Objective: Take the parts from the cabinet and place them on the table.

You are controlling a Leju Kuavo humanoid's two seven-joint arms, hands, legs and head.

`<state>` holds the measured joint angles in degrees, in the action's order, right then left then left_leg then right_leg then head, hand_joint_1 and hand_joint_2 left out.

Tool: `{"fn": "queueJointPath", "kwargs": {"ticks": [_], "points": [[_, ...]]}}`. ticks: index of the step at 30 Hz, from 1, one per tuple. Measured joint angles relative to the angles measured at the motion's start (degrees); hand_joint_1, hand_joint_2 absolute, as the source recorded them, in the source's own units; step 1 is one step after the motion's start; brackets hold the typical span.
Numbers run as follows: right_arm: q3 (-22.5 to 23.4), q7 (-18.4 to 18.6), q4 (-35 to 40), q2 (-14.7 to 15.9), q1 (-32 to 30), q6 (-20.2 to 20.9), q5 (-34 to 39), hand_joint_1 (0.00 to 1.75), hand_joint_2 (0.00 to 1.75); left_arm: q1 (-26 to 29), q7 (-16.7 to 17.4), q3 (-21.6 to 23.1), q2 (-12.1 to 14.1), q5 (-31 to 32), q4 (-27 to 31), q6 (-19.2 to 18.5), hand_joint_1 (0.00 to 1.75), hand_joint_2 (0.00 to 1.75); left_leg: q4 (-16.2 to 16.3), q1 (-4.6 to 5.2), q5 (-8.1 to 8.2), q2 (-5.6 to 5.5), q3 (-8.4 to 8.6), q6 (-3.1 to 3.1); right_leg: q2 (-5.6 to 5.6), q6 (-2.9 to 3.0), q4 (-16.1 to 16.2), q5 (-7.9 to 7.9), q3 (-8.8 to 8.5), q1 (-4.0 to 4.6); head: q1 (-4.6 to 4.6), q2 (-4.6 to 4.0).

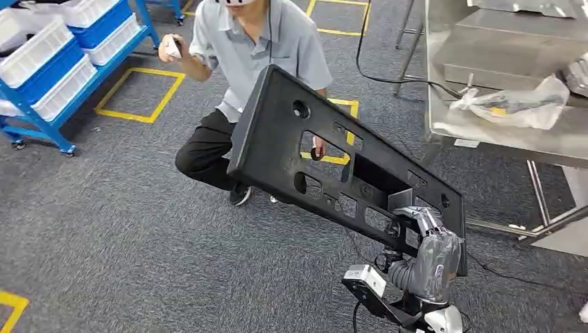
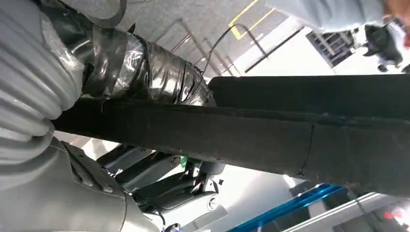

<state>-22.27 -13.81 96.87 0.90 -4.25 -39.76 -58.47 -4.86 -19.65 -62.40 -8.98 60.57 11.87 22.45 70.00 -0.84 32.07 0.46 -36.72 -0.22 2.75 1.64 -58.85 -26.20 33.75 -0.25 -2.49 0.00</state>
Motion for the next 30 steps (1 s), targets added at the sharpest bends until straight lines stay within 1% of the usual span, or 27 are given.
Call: {"fn": "queueJointPath", "kwargs": {"ticks": [1,2,3,6,7,8,9,10,11,12,13,14,15,16,17,18,19,21,22,23,24,25,26,27,28,29,30], "points": [[0.00,0.00,0.00,0.00,0.00,-0.02,0.00,1.75,1.75,0.01,0.04,-0.02,0.04,-0.02,0.00,0.00,0.00,1.75,-4.99,-0.05,-2.70,-0.41,2.16,0.13,0.56,-0.16,-0.18,-0.11,-0.07,-0.07,0.00,0.00],[0.00,0.02,0.00,0.00,0.00,0.00,0.00,1.75,1.75,0.02,0.07,-0.02,0.09,-0.02,0.00,0.00,0.00,1.75,-9.73,-0.24,-4.38,-2.04,4.06,0.26,1.07,-0.43,-0.47,-0.28,0.03,-0.13,0.00,0.00],[0.02,0.06,0.00,0.00,0.04,-0.02,0.00,1.75,1.75,0.17,0.15,-0.04,0.09,-0.02,0.00,0.00,0.00,1.75,-10.87,-0.14,-3.73,-3.51,4.42,0.25,1.47,-0.81,-1.03,-0.48,0.44,0.23,0.00,0.00],[0.09,0.07,0.00,0.00,-0.34,-0.04,0.00,1.75,1.75,-0.21,0.28,-0.02,0.09,0.04,0.00,0.02,0.00,1.75,-10.68,0.19,-4.03,-2.56,4.45,1.12,2.37,-1.76,-0.59,0.01,0.71,-0.11,-0.04,0.00],[0.20,0.09,0.00,0.00,-0.40,-0.04,0.00,1.75,1.75,-0.24,0.28,-0.04,0.06,0.02,0.00,0.02,0.00,1.75,-11.33,0.02,-4.45,-1.95,4.59,1.77,2.82,-2.18,-0.62,0.02,0.71,-0.09,-0.04,0.00],[0.28,0.09,0.02,0.00,-0.58,-0.07,0.00,1.75,1.75,-0.24,0.35,-0.04,-0.02,0.02,0.00,0.04,0.00,1.75,-11.71,-0.10,-4.74,-1.32,4.85,2.22,1.40,-2.28,-1.51,-0.75,0.95,-0.23,-0.04,0.00],[0.35,0.07,0.02,0.00,-0.49,-0.07,0.00,1.75,1.75,-0.16,0.33,-0.07,0.00,0.04,0.02,0.07,0.00,1.75,-11.93,-0.08,-4.82,-1.02,4.90,2.67,-0.48,-2.48,-3.72,-2.51,2.07,-0.05,-0.24,0.00],[0.35,0.09,0.02,0.00,-0.48,-0.07,0.00,1.75,1.75,-0.10,0.33,-0.09,0.02,0.04,0.02,0.07,0.00,1.75,-11.96,0.06,-4.84,-0.51,4.84,2.81,-1.44,-2.72,-7.89,-4.85,4.03,-0.10,-0.13,0.00],[0.37,0.09,0.02,0.00,-0.55,-0.07,0.00,1.75,1.75,-0.05,0.35,-0.09,0.02,0.04,0.02,0.09,0.00,1.75,-11.94,0.16,-4.81,-0.06,4.82,2.86,-1.90,-2.87,-12.17,-6.72,6.03,-0.22,-0.17,0.00],[0.37,0.09,0.00,0.00,-0.67,-0.07,0.00,1.75,1.75,-0.02,0.35,-0.11,0.04,0.04,0.02,0.09,0.00,1.75,-11.91,0.28,-4.75,0.43,4.77,2.95,-2.10,-2.98,-16.05,-8.17,7.89,-0.35,-0.15,0.00],[0.39,0.09,0.00,0.00,-0.76,-0.07,0.00,1.75,1.75,0.00,0.35,-0.11,0.04,0.04,0.02,0.09,0.00,1.75,-11.89,0.38,-4.72,0.93,4.77,2.97,-2.15,-3.02,-17.76,-8.24,8.71,-0.42,-0.17,0.00],[0.42,0.09,0.00,0.00,-0.84,-0.07,0.00,1.75,1.75,0.00,0.39,-0.13,0.02,0.04,0.02,0.09,0.00,1.75,-11.89,0.42,-4.67,1.45,4.82,2.95,-2.21,-2.95,-16.37,-6.74,7.97,-0.43,-0.17,0.00],[0.42,0.09,0.00,0.00,-0.84,-0.06,0.00,1.75,1.75,-0.03,0.42,-0.13,0.02,0.04,0.02,0.09,0.00,1.75,-11.88,0.48,-4.60,1.88,4.90,2.94,-2.38,-2.74,-12.83,-4.60,6.10,-0.40,-0.15,0.00],[0.44,0.09,0.02,0.00,-0.83,-0.07,0.00,1.75,1.75,-0.08,0.42,-0.13,0.00,0.07,0.02,0.09,0.00,1.75,-11.88,0.51,-4.51,2.27,5.06,2.88,-2.88,-2.41,-7.45,-2.07,3.19,-0.30,-0.17,0.00],[0.44,0.09,0.02,0.00,-0.83,-0.07,0.00,1.75,1.75,-0.10,0.44,-0.13,-0.04,0.11,0.02,0.09,0.00,1.75,-11.90,0.54,-4.40,2.57,5.26,2.79,-4.30,-1.89,-2.50,-0.21,0.40,0.02,-0.15,0.00],[0.46,0.09,0.02,0.00,-0.74,-0.07,0.00,1.75,1.75,-0.07,0.44,-0.13,-0.09,0.13,0.02,0.09,0.00,1.75,-11.77,0.80,-4.22,2.93,5.30,2.51,-6.31,-1.46,-0.19,-1.02,-0.63,0.84,-0.17,0.00],[0.46,0.09,0.04,0.00,-0.77,-0.07,0.00,1.75,1.75,-0.06,0.44,-0.13,-0.09,0.13,0.02,0.11,0.00,1.75,-11.79,0.81,-4.18,3.12,5.24,2.20,-5.72,-1.13,-0.12,-0.69,-0.45,0.94,-0.11,0.00],[0.59,0.09,0.02,0.00,-0.93,-0.07,0.00,1.75,1.75,-0.14,0.48,-0.15,-0.09,0.17,0.02,0.13,0.00,1.75,-12.01,0.73,-4.11,4.01,5.53,1.74,-4.82,-0.95,-0.13,-0.72,-0.22,1.09,-0.11,0.00],[0.68,0.09,0.04,0.00,-0.98,-0.09,0.00,1.75,1.75,-0.19,0.48,-0.13,-0.13,0.20,0.02,0.13,0.00,1.75,-12.09,0.81,-4.05,4.42,5.75,1.40,-4.26,-0.58,0.41,-0.45,-0.31,1.02,-0.13,0.00],[0.70,0.09,0.04,0.00,-1.09,-0.09,0.00,1.75,1.75,-0.24,0.50,-0.15,-0.11,0.22,0.02,0.13,0.00,1.75,-11.69,0.61,-3.39,3.68,5.55,1.01,-3.90,-0.24,1.15,0.06,-0.98,0.13,-0.04,0.00],[0.72,0.09,0.09,0.00,-1.03,-0.11,0.00,1.75,1.75,-0.23,0.48,-0.13,-0.09,0.24,0.02,0.15,0.00,1.75,-9.91,0.57,-2.04,1.81,4.93,0.84,-3.47,-0.01,1.39,0.18,-1.06,0.14,-0.02,0.00],[0.74,0.09,0.11,0.00,-0.95,-0.11,0.00,1.75,1.75,-0.15,0.48,-0.15,-0.09,0.24,0.02,0.17,0.00,1.75,-6.04,0.53,0.30,0.73,3.17,0.72,-3.25,0.27,1.38,0.28,-0.97,0.11,0.13,0.00],[0.74,0.09,0.11,-0.02,-1.05,-0.11,0.00,1.75,1.75,-0.06,0.53,-0.15,-0.11,0.24,0.02,0.15,0.00,1.75,-1.50,0.46,2.44,0.25,1.04,0.56,-2.78,0.28,1.32,0.27,-0.90,0.11,0.13,0.00],[0.74,0.09,0.11,-0.02,-1.17,-0.09,0.00,1.75,1.75,0.02,0.55,-0.15,-0.15,0.26,0.02,0.13,0.00,1.75,3.00,0.38,4.06,0.12,-1.17,0.39,-2.27,0.28,1.30,0.27,-0.85,0.12,0.15,0.00],[0.74,0.09,0.11,-0.02,-1.32,-0.11,0.00,1.75,1.75,0.10,0.52,-0.15,-0.15,0.35,0.02,0.15,0.00,1.75,5.56,0.27,4.34,0.11,-2.53,0.25,-1.72,0.28,1.20,0.27,-0.83,0.12,0.15,0.00],[0.76,0.09,0.11,-0.02,-1.46,-0.11,0.00,1.75,1.75,0.12,0.55,-0.15,-0.13,0.50,0.02,0.13,0.00,1.75,5.17,0.15,2.95,0.11,-2.52,0.13,-1.11,0.28,1.08,0.23,-0.86,0.09,0.13,0.00],[0.79,0.09,0.11,-0.02,-1.51,-0.11,0.00,1.75,1.75,0.17,0.55,-0.15,-0.11,0.59,0.02,0.15,0.00,1.75,2.10,0.05,0.57,0.10,-1.27,0.08,-0.44,0.14,0.88,0.13,-0.87,0.00,0.15,0.00]]}}
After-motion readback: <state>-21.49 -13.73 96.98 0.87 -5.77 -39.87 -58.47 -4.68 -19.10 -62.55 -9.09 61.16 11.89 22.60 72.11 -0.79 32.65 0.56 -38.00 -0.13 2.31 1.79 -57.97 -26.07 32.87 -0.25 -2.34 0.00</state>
